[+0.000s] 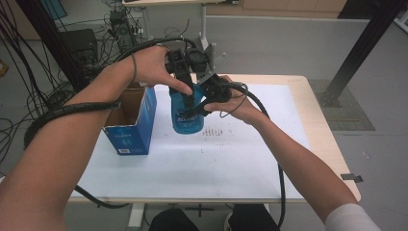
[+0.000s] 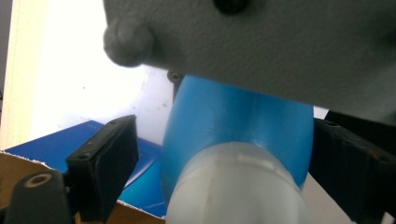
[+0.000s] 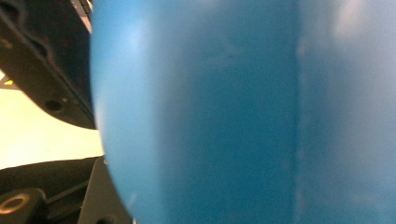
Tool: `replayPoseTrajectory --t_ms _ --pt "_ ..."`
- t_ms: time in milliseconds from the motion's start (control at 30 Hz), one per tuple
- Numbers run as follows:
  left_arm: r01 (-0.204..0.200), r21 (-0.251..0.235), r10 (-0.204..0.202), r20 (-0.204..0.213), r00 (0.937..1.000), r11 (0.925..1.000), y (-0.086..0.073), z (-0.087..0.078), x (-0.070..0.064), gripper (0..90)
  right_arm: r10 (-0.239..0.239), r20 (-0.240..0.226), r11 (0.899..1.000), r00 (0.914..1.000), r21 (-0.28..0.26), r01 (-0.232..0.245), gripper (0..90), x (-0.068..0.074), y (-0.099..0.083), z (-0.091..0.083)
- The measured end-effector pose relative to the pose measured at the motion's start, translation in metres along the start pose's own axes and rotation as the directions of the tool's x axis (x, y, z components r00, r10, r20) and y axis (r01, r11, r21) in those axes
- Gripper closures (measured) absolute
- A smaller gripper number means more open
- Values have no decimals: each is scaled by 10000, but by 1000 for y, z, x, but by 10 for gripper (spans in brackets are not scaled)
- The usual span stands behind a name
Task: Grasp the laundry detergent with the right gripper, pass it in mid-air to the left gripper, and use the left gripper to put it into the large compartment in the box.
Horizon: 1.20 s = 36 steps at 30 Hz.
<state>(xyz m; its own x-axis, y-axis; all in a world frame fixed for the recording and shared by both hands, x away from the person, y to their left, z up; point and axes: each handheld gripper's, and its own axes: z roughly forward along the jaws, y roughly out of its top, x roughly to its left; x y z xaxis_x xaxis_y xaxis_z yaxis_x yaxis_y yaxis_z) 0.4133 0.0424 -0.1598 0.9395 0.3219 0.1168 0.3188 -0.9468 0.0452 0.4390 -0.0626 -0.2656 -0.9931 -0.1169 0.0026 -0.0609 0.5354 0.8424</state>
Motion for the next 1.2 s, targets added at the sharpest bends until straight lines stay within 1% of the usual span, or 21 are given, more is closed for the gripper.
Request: replayPoseTrajectory --t_ms 100,133,300,333,400,433,567,600,633,667,700,733,767,967,1000,1033,1067,1100,1200 --pt "12 -49 -12 -10 10000 10000 0 1 -1 177 -52 -19 10000 10000 -13 52 435 0 0 0" --pt "-72 74 72 11 10000 9999 0 1 0 180 -108 1 9999 9999 -36 109 435 0 0 0" --pt "-21 -13 21 24 10000 10000 -1 3 -1 214 -37 4 10000 10000 38 37 435 1 0 0" --pt "-86 103 86 13 10000 9999 0 3 0 222 -40 -12 10000 10000 72 40 435 1 0 0" --pt "-22 21 22 71 10000 10000 0 4 -1 242 1 -21 9999 10000 118 0 435 2 0 0" --pt "-110 93 109 107 9999 9999 0 3 -1 252 -3 5 9999 10000 133 3 435 2 0 0" --pt "-146 79 145 153 9998 9999 -1 3 -1 286 -14 -20 10000 10000 94 14 435 2 1 0" --pt "-158 80 156 213 9997 9998 -1 3 -1 306 -128 -35 9999 9999 58 129 435 2 1 1" --pt "-122 47 121 227 9997 9999 -1 3 -2 308 -32 -40 9999 10000 96 33 435 3 1 0" --pt "-122 47 121 227 9997 9999 -1 3 -2 315 -32 -40 9999 10000 96 33 435 3 1 0" --pt "-165 97 162 268 9995 9998 -1 3 -1 315 -308 -49 9995 9995 33 308 435 1 0 1" --pt "-167 70 165 336 9993 9998 -1 3 -2 329 -93 -49 9999 9999 113 94 435 2 1 0" --pt "-173 63 170 367 9992 9998 -1 3 -2 332 -270 -42 9996 9996 52 270 436 1 0 1" --pt "-151 -42 152 454 9989 9999 0 3 -2 350 -310 -34 9995 9995 48 310 435 2 0 -1" --pt "-206 3 205 463 9987 9998 0 2 -2 351 -317 -23 9995 9995 51 317 435 2 0 -1" --pt "-228 -7 228 473 9986 9997 0 2 -2 354 -91 -18 9999 10000 92 91 435 4 1 -2" --pt "-228 -7 228 473 9986 9997 0 2 -2 355 -91 -18 9999 10000 92 91 435 4 1 -2" --pt "-257 16 256 466 9986 9997 0 1 -2 356 85 -5 9999 10000 107 -85 436 6 1 -3" --pt "-262 28 261 461 9986 9997 1 1 -2 359 57 -6 9999 10000 101 -57 435 6 1 -3"
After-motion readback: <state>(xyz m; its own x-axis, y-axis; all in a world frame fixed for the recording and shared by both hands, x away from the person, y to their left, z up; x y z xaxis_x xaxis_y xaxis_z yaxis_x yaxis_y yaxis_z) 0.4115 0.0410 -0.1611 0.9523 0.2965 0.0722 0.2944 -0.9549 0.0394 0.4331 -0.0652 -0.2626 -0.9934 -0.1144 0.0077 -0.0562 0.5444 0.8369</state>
